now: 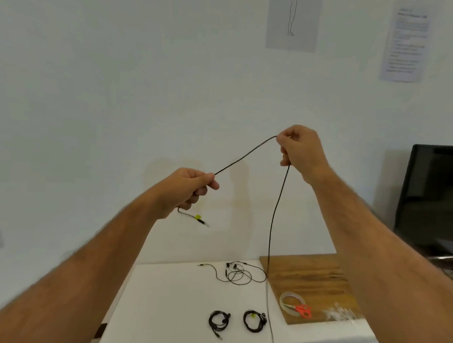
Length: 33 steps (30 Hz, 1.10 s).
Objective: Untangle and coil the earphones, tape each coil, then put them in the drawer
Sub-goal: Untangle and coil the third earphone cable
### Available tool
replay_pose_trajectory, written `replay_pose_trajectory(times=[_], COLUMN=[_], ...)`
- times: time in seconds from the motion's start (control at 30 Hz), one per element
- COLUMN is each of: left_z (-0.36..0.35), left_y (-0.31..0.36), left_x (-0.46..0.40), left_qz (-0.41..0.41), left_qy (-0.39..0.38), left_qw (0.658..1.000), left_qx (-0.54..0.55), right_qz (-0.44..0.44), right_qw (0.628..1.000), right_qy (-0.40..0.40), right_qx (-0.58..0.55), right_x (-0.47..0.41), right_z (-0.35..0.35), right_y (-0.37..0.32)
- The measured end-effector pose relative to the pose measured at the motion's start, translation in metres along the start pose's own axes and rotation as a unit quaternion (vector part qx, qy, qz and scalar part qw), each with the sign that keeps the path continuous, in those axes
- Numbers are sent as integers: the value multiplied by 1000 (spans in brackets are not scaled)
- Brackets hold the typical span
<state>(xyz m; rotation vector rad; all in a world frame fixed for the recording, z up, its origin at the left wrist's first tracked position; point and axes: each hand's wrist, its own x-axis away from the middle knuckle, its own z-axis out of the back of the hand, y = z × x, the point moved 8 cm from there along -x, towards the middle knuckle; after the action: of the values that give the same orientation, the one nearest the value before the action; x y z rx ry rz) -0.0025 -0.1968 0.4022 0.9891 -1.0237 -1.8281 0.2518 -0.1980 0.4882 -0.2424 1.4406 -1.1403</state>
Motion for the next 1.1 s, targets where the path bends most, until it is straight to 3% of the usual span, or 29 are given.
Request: replay_pose_trajectory(times=[0.07, 0.13, 0.23, 0.33, 0.47, 0.57, 0.7, 0.87, 1.03, 1.1], left_z=[3, 0, -14, -22, -15, -12, -13, -21, -20, -17], left_y=[0, 4, 18, 26, 23, 17, 9, 11, 7, 2], left_x=[1, -1, -5, -9, -13, -12, -9, -4, 1, 1], left_qz=[2, -4, -27, -41, -30, -18, 2, 15, 32, 33], left_qy=[-1, -7, -22, -16, 13, 13, -7, -42, -54, -46], left_qw=[1000, 1000, 999, 998, 998, 1000, 997, 993, 990, 990], left_qx=[4, 9, -2, -54, -46, -13, 83, 111, 124, 126], right_qz=[-77, -116, -99, -51, -19, 14, -11, -37, 57, 54], right_qw=[995, 977, 924, 886, 910, 947, 973, 969, 972, 973], right_qy=[-50, -166, -365, -458, -414, -320, -191, -206, -225, -222], right_qx=[-33, -70, -58, -46, -37, -28, -129, -135, -29, -34], right_x=[5, 20, 53, 69, 56, 40, 22, 26, 22, 19], right_z=[-7, -31, -71, -97, -97, -81, -60, -64, -58, -53], right_y=[14, 15, 1, -10, -13, -17, -13, -6, -20, -19])
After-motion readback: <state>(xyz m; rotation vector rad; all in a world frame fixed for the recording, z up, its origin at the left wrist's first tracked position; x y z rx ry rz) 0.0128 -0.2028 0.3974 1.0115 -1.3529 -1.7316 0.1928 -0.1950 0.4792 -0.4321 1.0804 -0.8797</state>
